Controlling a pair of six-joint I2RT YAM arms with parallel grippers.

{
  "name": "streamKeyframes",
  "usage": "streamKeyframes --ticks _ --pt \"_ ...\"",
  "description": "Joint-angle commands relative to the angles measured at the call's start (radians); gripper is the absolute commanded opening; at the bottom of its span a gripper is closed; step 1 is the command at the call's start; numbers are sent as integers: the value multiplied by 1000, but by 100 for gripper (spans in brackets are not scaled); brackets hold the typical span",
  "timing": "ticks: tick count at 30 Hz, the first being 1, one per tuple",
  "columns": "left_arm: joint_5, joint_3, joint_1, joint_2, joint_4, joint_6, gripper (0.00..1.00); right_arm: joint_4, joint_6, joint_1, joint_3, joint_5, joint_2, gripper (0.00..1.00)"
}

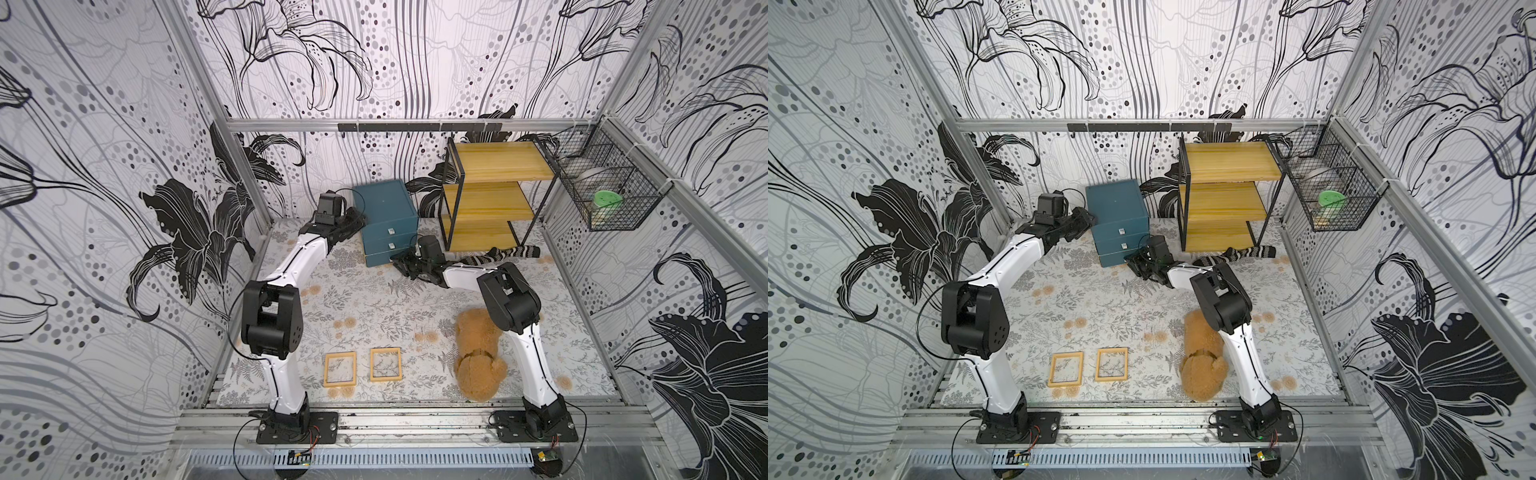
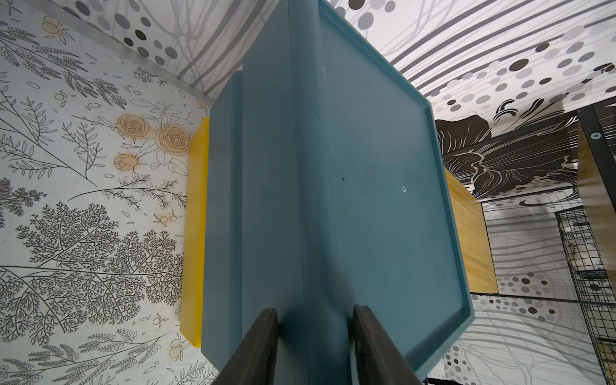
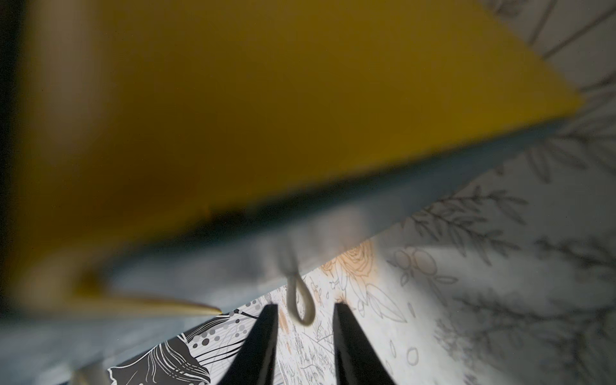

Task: Place the brooch boxes into the drawer by color
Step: Open the drawer in the storage box.

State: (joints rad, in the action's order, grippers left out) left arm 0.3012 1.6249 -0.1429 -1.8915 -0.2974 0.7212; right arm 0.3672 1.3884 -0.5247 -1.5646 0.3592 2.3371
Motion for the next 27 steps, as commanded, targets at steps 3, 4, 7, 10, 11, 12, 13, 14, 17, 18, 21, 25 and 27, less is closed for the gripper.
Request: streamKeyframes --ticks 3,4,7,10,11,12,13,14,17,18,21,25,27 --pt "16 15 5 -22 -14 -5 41 21 18 0 -44 -5 31 27" --pt "17 12 4 -23 -13 -5 41 21 20 -1 -45 -7 33 26" --pt "18 12 3 -21 -13 -5 41 25 30 0 -53 -12 41 22" --pt "18 14 4 -21 -14 -7 41 26 38 -1 -58 -17 45 16" --pt "19 15 3 -21 -14 -5 41 24 40 -1 -59 -19 44 13" --pt "20 15 3 -23 -13 -5 41 23 42 0 -58 -21 42 8" --pt "19 14 4 -23 -13 -4 41 22 42 0 -56 -24 39 5" --pt "18 15 4 -23 -13 -6 41 20 43 0 -53 -26 36 1" --pt "18 15 4 -25 -11 -4 41 9 42 -1 -47 -32 26 0" --pt "18 15 3 -26 -11 -4 41 6 41 -3 -43 -35 22 0" --pt "18 20 4 -30 -11 -3 41 -4 38 -5 -26 -42 6 0" --pt "19 24 3 -31 -12 -4 41 -4 35 -10 8 -47 -20 0" --pt "18 24 4 -31 -12 -3 41 -6 31 -12 28 -49 -38 0"
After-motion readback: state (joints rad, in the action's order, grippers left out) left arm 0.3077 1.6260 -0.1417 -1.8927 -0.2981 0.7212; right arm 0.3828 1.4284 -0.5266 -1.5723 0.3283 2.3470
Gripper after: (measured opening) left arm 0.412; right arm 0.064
